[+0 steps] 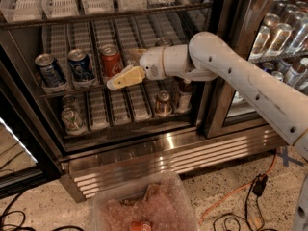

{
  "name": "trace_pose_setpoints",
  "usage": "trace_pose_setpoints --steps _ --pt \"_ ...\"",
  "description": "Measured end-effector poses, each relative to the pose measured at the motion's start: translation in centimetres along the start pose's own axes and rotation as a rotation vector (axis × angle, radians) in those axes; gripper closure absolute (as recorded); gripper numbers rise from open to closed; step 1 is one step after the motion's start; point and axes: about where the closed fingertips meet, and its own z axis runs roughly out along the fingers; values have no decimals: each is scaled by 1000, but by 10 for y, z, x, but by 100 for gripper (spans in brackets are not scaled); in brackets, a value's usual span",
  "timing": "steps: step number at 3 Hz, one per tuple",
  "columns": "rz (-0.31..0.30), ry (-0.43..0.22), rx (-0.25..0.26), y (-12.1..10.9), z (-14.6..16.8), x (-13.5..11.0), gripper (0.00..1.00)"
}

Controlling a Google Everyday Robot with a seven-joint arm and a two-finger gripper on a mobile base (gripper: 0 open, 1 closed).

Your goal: Pick coke can from middle shelf of fridge

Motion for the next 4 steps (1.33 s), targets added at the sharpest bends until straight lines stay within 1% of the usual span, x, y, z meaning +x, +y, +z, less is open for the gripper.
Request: trace_pose_setpoints --steps 1,2,3,4 --pt "-11 -78 18 -8 -1 1 0" --pt "-41 -103 14 -12 3 1 0" --pt "-78 -90 -5 -12 14 -2 0" --pt "-102 -78 -29 -10 28 -4 0"
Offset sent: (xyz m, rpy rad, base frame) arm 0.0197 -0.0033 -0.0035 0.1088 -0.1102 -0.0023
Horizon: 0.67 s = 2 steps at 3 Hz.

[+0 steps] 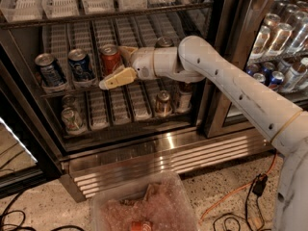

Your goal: Pick coke can from middle shelf of fridge

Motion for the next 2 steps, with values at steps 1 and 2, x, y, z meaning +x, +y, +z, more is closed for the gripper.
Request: trace_pose_setpoints --steps 1,2 --pt "-10 10 -28 5 12 3 0" --pt "-10 3 -44 11 19 4 0"
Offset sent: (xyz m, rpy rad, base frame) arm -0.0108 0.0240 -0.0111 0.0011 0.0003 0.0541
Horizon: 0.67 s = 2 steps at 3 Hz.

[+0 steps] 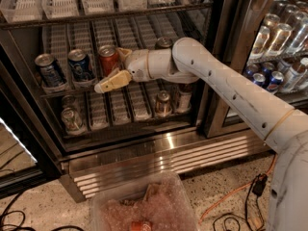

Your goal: Pick coke can from middle shelf of fridge

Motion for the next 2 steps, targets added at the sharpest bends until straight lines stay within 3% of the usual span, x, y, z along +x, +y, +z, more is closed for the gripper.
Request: trace_pose_setpoints --steps 1,2 --pt "-7 -7 -24 3 12 -3 0" --pt "4 6 -3 1 20 -3 0"
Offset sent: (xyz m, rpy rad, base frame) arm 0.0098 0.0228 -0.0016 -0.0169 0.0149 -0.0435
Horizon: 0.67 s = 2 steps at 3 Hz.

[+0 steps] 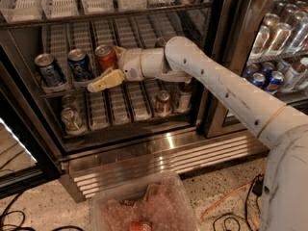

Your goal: Pick coke can from middle shelf of fridge

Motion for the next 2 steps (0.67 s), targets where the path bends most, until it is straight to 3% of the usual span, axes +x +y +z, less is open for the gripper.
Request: trace_pose_setpoints --steps 2 --pt "88 47 194 -27 -2 9 0"
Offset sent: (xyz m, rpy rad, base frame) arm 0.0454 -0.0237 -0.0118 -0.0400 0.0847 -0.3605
